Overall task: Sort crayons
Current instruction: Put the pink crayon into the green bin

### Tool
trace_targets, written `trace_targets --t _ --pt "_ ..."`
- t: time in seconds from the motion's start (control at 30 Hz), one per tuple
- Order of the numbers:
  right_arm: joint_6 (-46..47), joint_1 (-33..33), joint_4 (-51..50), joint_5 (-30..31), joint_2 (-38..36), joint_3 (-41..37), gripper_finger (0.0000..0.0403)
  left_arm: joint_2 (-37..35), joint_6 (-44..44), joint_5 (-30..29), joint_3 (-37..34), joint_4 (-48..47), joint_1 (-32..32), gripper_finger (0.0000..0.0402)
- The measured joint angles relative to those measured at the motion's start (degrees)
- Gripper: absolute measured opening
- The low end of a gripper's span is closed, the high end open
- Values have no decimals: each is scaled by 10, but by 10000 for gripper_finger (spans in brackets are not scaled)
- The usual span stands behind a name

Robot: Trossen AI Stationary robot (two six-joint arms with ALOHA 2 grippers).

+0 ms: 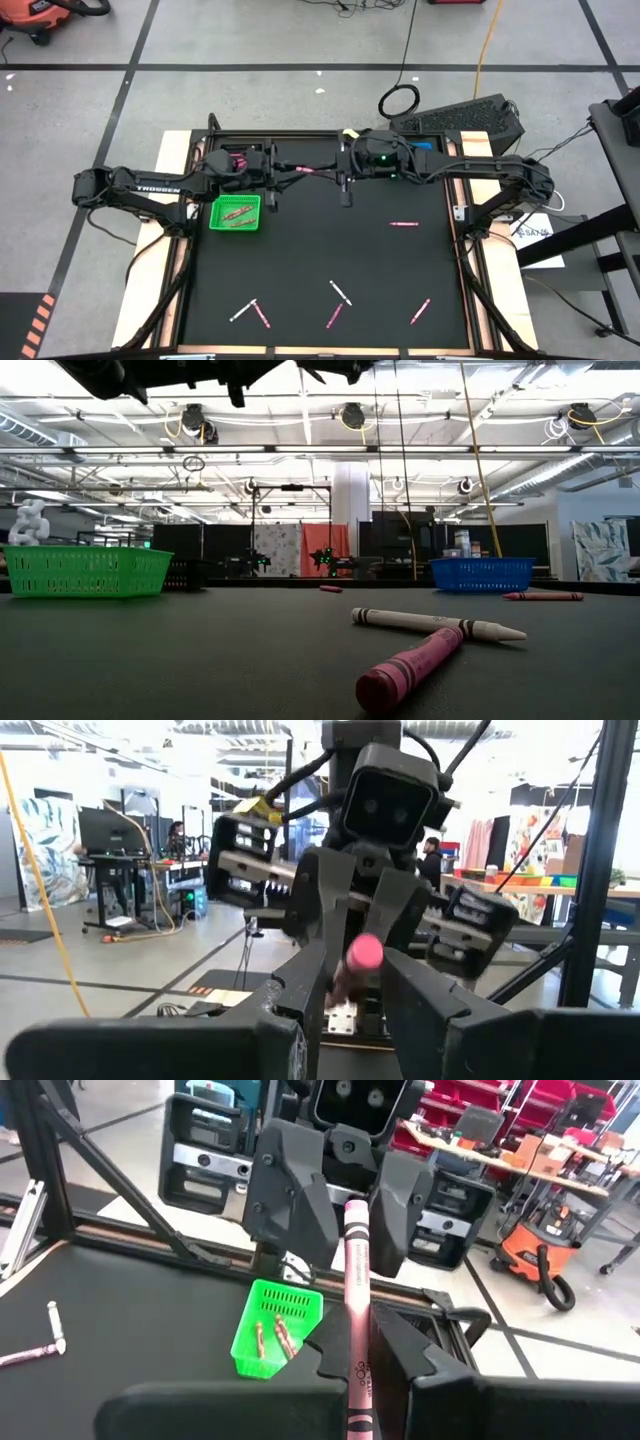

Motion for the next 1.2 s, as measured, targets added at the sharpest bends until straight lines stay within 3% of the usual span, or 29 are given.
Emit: trace_targets --t 0.53,0.83,1.2 --pt "-9 0 40 -1 18 0 2 0 17 -4 0 -7 1 95" --pt "-7 0 41 0 18 0 4 0 21 -6 0 -7 2 19" --pt "17 1 40 0 18 0 63 0 21 -6 0 -10 1 16"
